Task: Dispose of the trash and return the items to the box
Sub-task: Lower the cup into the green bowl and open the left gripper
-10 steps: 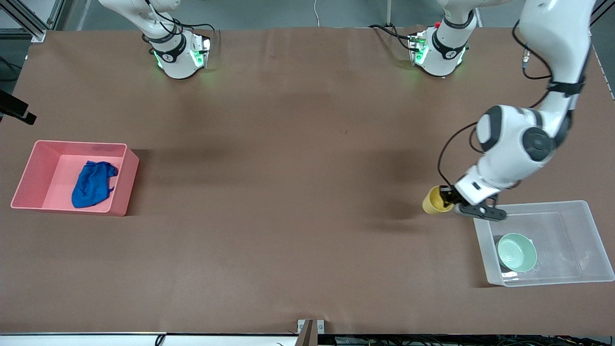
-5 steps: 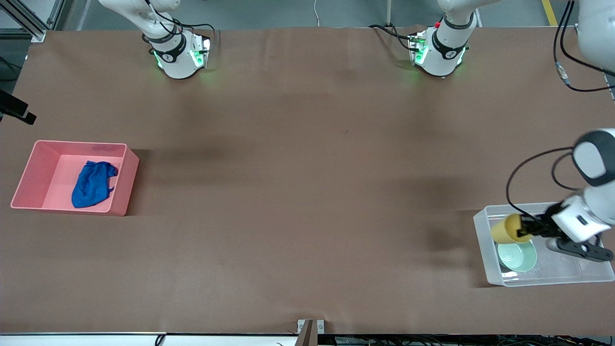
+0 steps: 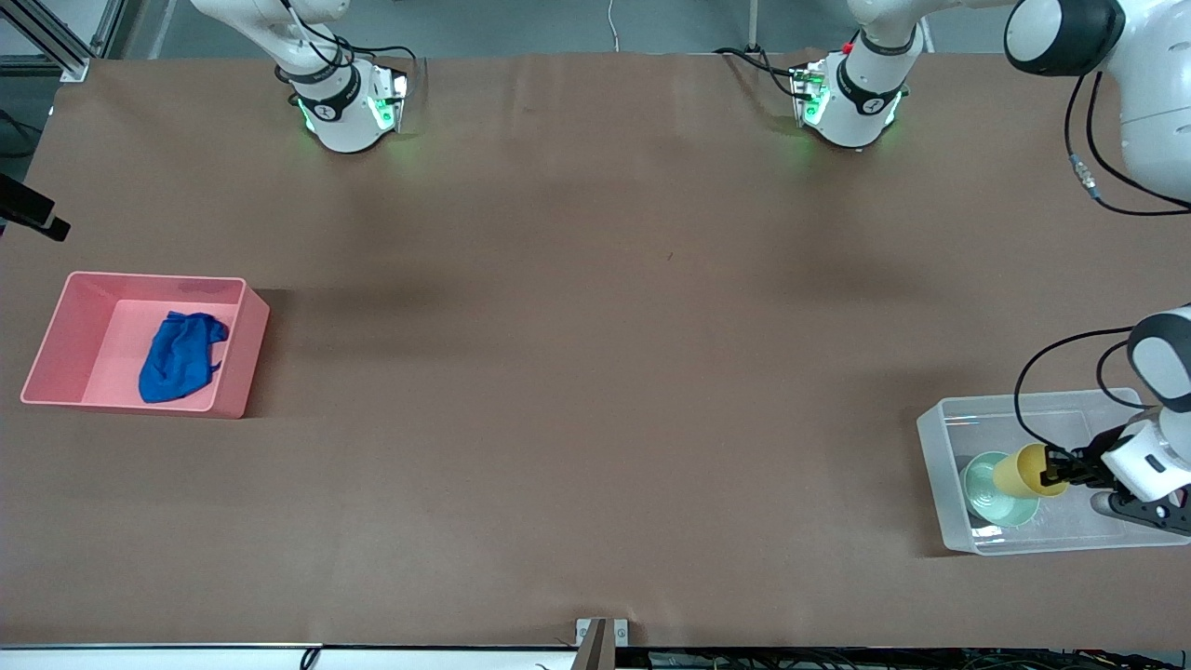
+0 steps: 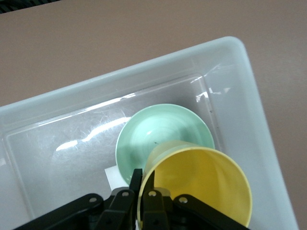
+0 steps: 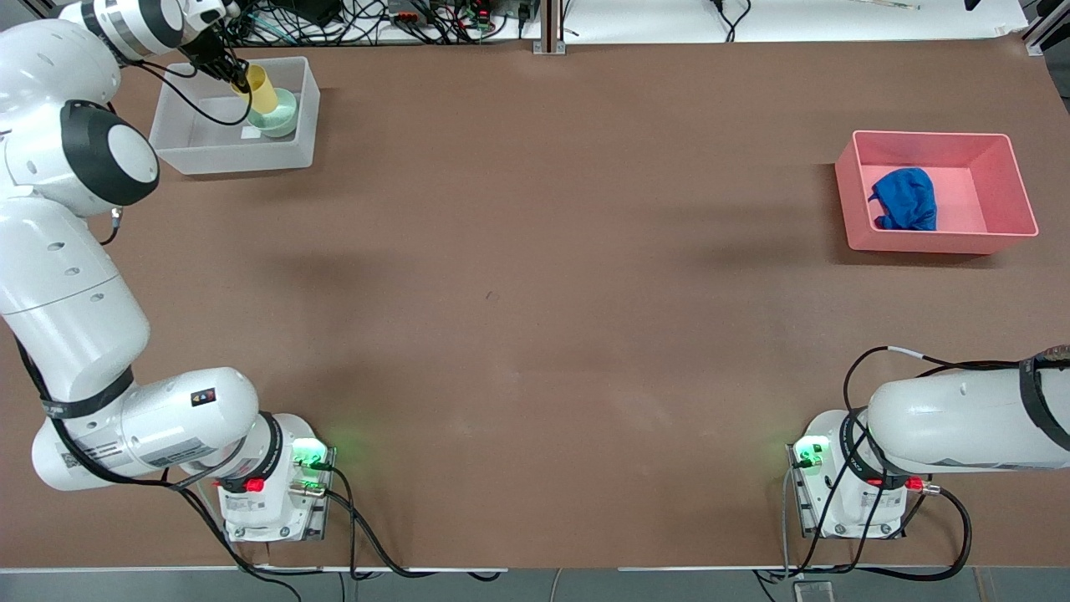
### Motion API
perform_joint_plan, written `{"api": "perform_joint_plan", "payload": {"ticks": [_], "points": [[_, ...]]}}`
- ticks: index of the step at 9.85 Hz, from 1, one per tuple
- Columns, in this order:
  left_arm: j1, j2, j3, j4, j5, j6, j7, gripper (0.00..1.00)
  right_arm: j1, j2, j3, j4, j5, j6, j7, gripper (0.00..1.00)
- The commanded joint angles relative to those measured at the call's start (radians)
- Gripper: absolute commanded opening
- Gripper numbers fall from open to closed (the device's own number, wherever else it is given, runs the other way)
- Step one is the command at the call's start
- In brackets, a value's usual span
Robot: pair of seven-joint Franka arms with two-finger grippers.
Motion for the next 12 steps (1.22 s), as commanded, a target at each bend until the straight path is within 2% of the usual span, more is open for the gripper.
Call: {"api": "perform_joint_plan", "payload": {"ticks": [1, 2, 3, 4, 5, 6, 8, 11, 12], "points": [[-0.018, 0.066, 0.024, 0.029, 0.023, 0.047, -0.005, 0.0, -0.005, -0.003, 0.001, 0.002, 0.013, -0.009, -0.007, 1.0], [-0.018, 0.073, 0.024, 0.024, 0.021, 0.07, -0.009, 0.02, -0.005, -0.003, 0.001, 0.002, 0.013, -0.009, -0.007, 1.0], [-0.018, 0.073, 0.024, 0.02, 0.02, 0.075, -0.028, 0.2, -0.005, -0.003, 0.001, 0.003, 0.013, -0.009, -0.005, 1.0], [-0.017, 0.065, 0.023, 0.009, 0.021, 0.075, -0.058, 0.75, -0.005, -0.003, 0.001, 0.002, 0.013, -0.009, -0.007, 1.0], [-0.015, 0.035, 0.017, 0.007, 0.026, 0.075, -0.059, 1.0, -0.005, -0.003, 0.001, 0.002, 0.013, -0.009, -0.005, 1.0], [-0.014, 0.002, 0.009, 0.001, 0.024, 0.066, -0.06, 1.0, -0.005, -0.003, 0.001, 0.002, 0.013, -0.009, -0.005, 1.0], [-0.012, -0.14, -0.023, -0.095, 0.024, 0.043, -0.06, 1.0, -0.005, -0.003, 0.001, 0.003, 0.013, -0.009, -0.005, 1.0], [-0.01, -0.413, -0.051, -0.319, 0.021, -0.04, -0.167, 1.0, -0.005, -0.003, 0.001, 0.002, 0.013, -0.009, -0.005, 1.0], [-0.01, -0.488, -0.072, -0.362, 0.021, -0.08, -0.236, 1.0, -0.005, -0.002, 0.001, 0.002, 0.013, -0.009, -0.005, 1.0]]}}
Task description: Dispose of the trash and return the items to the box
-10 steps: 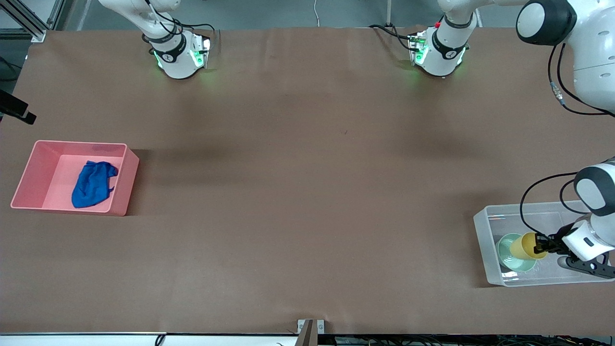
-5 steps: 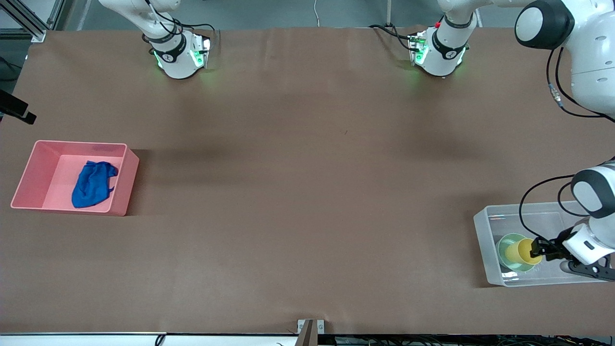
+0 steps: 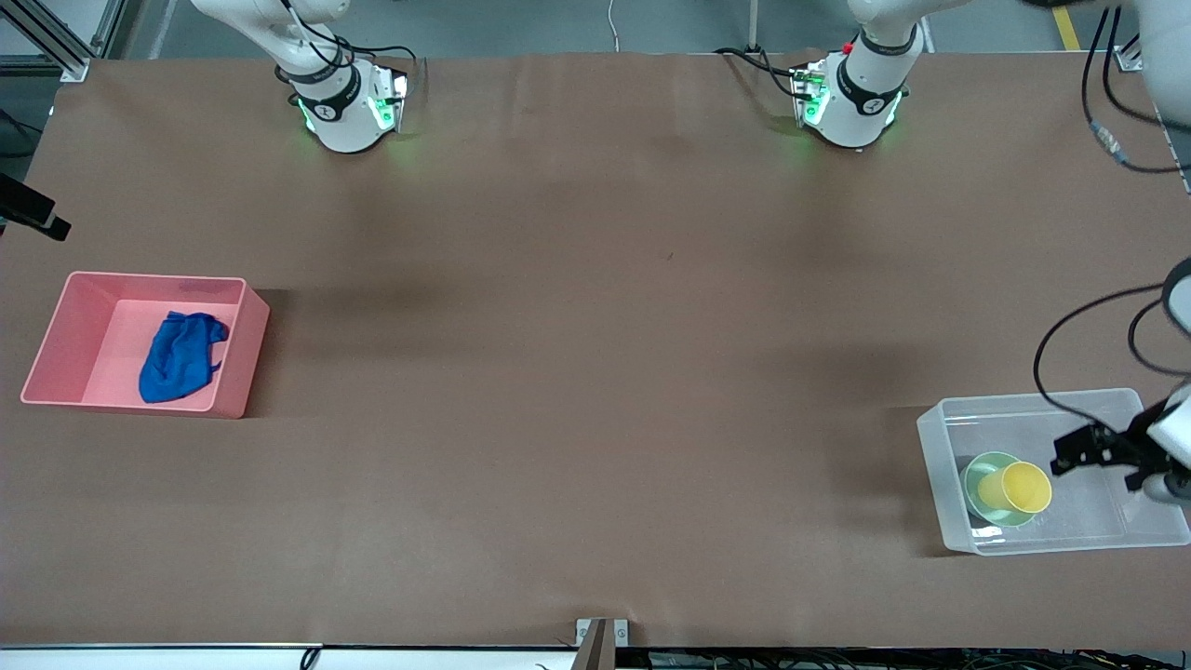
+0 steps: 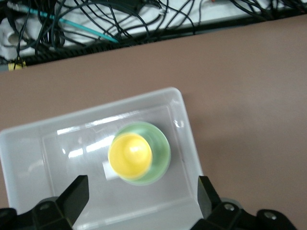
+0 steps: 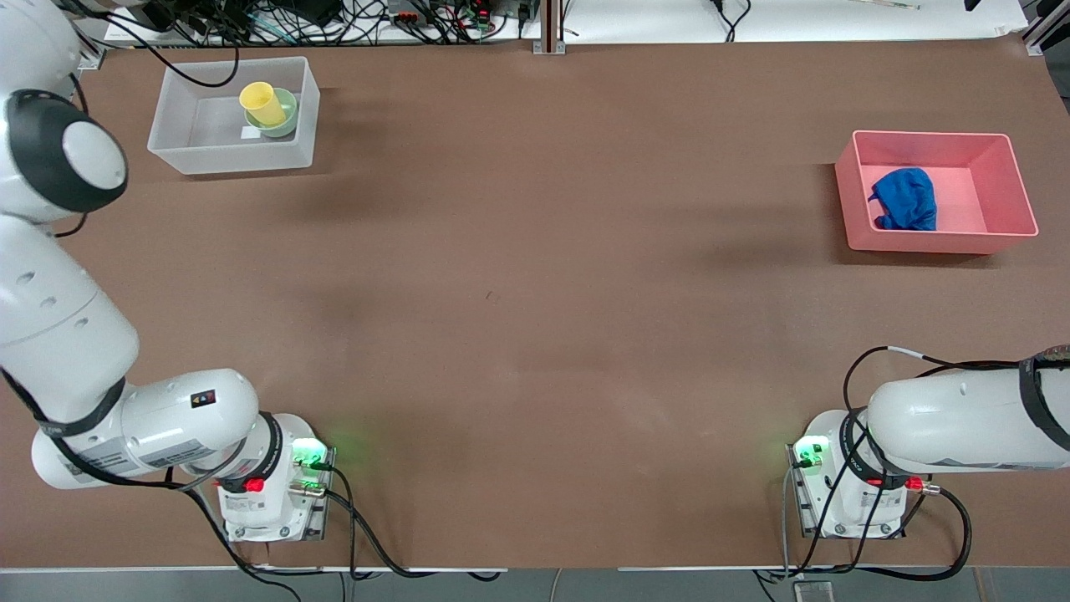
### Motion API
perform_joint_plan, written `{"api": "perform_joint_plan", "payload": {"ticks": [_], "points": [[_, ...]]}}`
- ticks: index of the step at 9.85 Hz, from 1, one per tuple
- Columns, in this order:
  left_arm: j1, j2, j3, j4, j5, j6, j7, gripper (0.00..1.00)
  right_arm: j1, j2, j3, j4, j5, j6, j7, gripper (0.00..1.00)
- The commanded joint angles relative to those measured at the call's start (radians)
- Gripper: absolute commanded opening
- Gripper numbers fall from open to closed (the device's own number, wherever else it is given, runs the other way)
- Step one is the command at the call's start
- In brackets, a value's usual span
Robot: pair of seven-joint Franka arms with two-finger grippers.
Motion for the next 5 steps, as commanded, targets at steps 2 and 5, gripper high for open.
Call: {"api": "perform_joint_plan", "payload": {"ticks": [2, 5], "points": [[0.007, -0.248, -0.045, -0.232, 0.021, -0.137, -0.108, 1.0, -0.005, -0.003, 0.002, 0.002, 0.013, -0.007, -0.005, 1.0], [-0.156, -0.37, 0.032, -0.214, 0.019, -0.321, -0.131, 1.0, -0.005, -0.003, 0.002, 0.002, 0.013, -0.007, -0.005, 1.0]]}}
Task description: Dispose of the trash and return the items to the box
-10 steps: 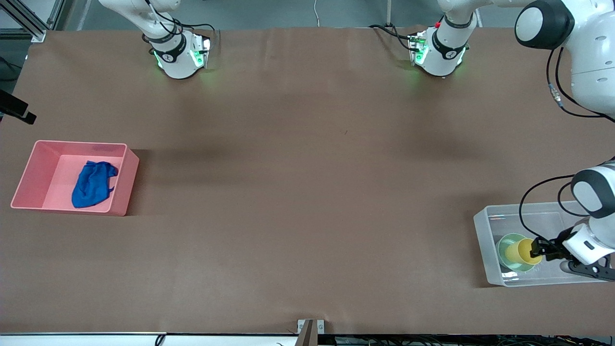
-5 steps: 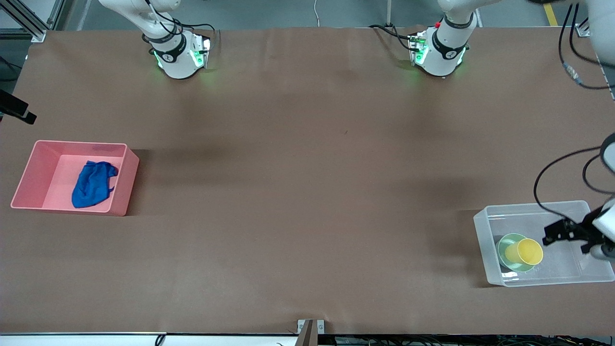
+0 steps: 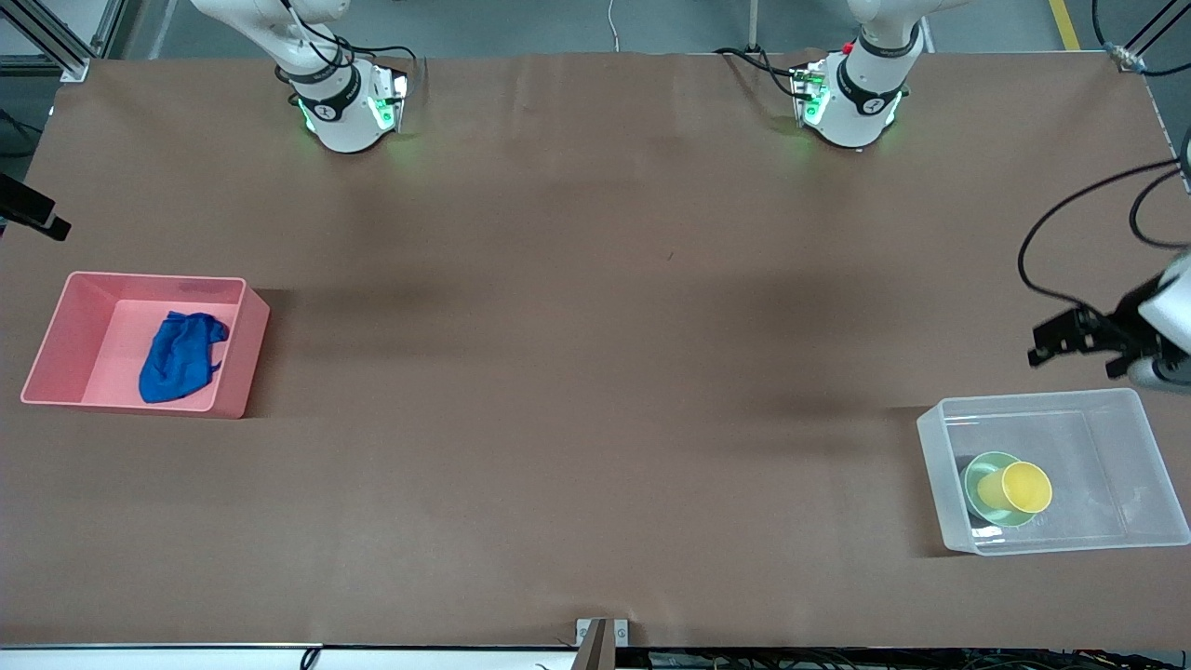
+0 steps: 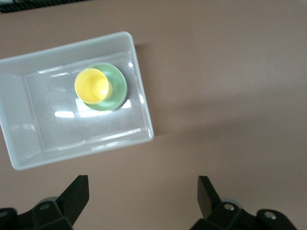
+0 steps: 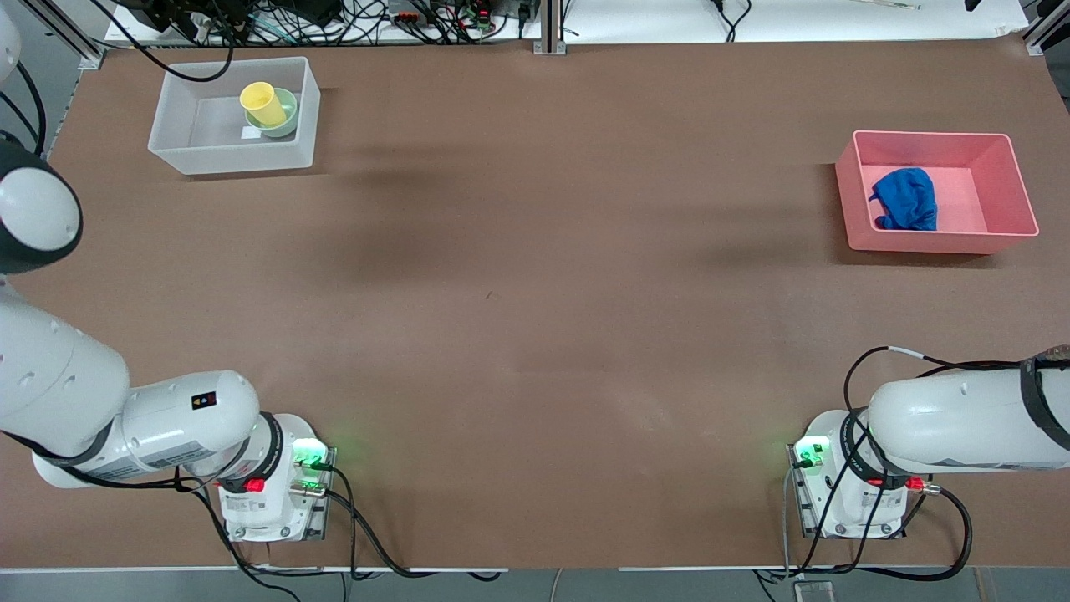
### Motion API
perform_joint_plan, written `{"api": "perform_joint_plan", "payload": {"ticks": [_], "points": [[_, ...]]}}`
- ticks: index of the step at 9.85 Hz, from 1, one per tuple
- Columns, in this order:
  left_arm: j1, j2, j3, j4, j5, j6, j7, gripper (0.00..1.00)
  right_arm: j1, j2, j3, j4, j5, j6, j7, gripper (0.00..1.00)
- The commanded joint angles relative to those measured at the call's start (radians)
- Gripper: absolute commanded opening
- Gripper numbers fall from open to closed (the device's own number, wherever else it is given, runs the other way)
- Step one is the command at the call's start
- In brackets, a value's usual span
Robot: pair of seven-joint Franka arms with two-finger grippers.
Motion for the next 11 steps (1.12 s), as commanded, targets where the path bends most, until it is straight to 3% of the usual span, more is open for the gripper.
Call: {"api": "perform_joint_plan", "payload": {"ticks": [1, 3, 4, 8, 11], "points": [[-0.159, -0.101, 0.123, -0.05, 0.014, -0.059, -0.035, 1.0, -0.005, -0.003, 0.002, 0.002, 0.013, -0.007, -0.005, 1.0], [-0.279, -0.179, 0.238, -0.047, 0.01, -0.125, -0.036, 1.0, -0.005, -0.003, 0.002, 0.002, 0.013, -0.007, -0.005, 1.0], [-0.287, -0.207, 0.25, -0.057, 0.007, -0.144, -0.053, 1.0, -0.005, -0.003, 0.002, 0.002, 0.013, -0.007, -0.005, 1.0], [-0.285, -0.282, 0.233, -0.116, 0.007, -0.204, -0.162, 1.0, -0.005, -0.003, 0.002, 0.002, 0.013, -0.007, -0.006, 1.0], [-0.292, -0.27, 0.216, -0.116, 0.002, -0.2, -0.204, 1.0, -0.005, -0.003, 0.002, 0.002, 0.013, -0.007, -0.005, 1.0]]}}
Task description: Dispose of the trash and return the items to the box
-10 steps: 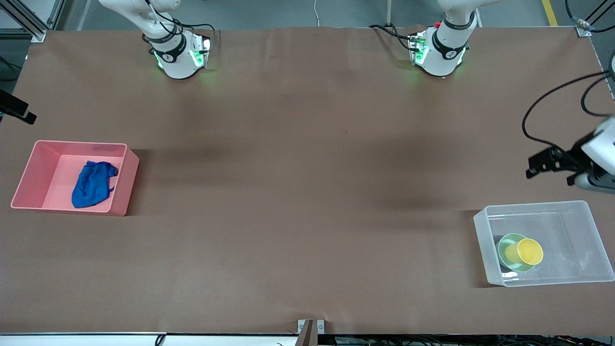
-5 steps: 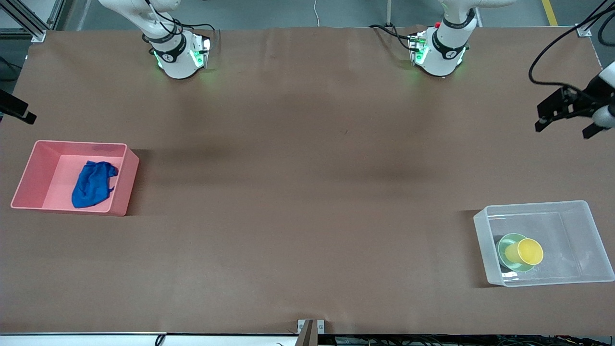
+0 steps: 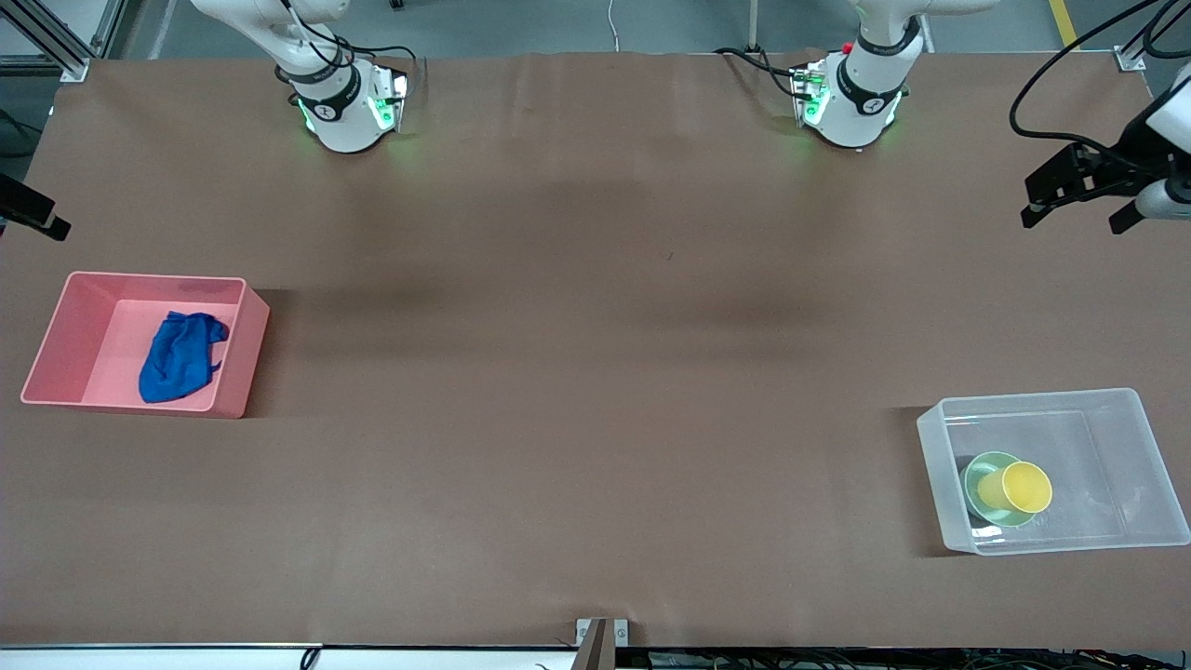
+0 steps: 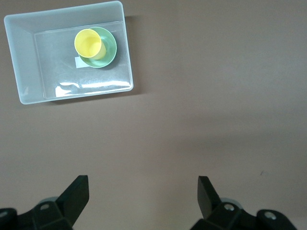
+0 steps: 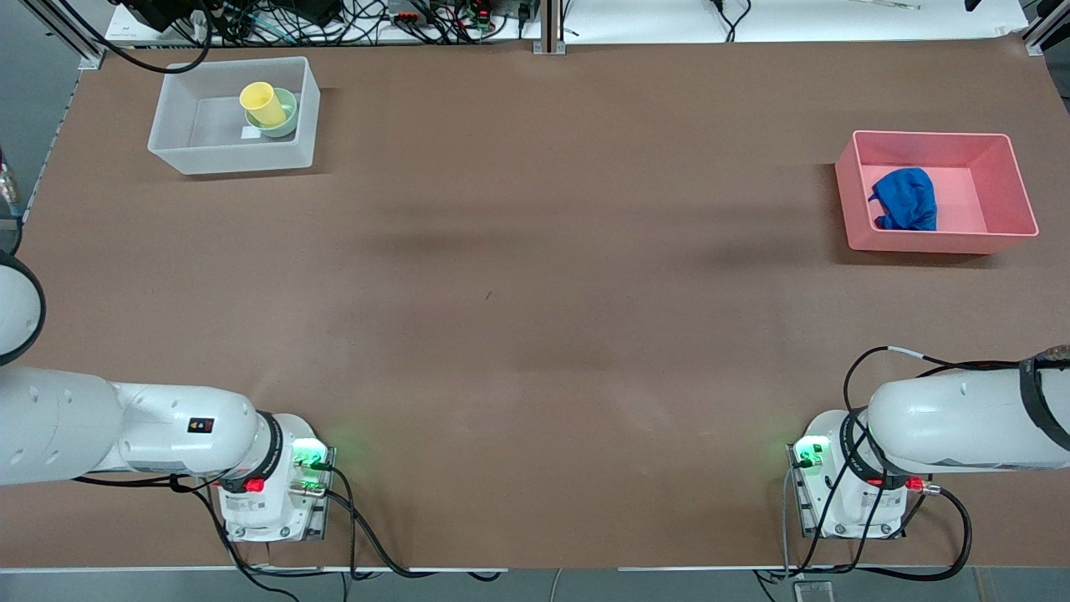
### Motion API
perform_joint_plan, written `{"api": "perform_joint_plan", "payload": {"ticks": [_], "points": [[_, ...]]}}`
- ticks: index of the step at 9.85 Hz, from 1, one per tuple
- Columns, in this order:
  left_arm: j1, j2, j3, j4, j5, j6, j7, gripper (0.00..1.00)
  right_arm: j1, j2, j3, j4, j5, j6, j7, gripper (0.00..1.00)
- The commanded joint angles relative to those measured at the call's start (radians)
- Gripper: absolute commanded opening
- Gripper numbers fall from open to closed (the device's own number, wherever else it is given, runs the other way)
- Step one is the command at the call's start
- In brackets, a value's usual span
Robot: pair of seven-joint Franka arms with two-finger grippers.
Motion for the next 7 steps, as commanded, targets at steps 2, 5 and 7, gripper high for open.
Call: {"api": "perform_joint_plan", "payload": {"ticks": [2, 5, 7], "points": [[-0.007, 0.078, 0.001, 0.051, 0.002, -0.001, -0.016, 1.0, -0.005, -0.003, 0.002, 0.002, 0.013, -0.007, -0.004, 1.0], [-0.008, 0.122, 0.001, 0.098, 0.004, -0.001, -0.018, 1.0, -0.005, -0.003, 0.002, 0.002, 0.013, -0.007, -0.004, 1.0], [-0.005, 0.12, 0.001, 0.093, 0.004, -0.003, -0.015, 1.0, -0.005, -0.003, 0.002, 0.002, 0.013, -0.008, -0.004, 1.0]]}}
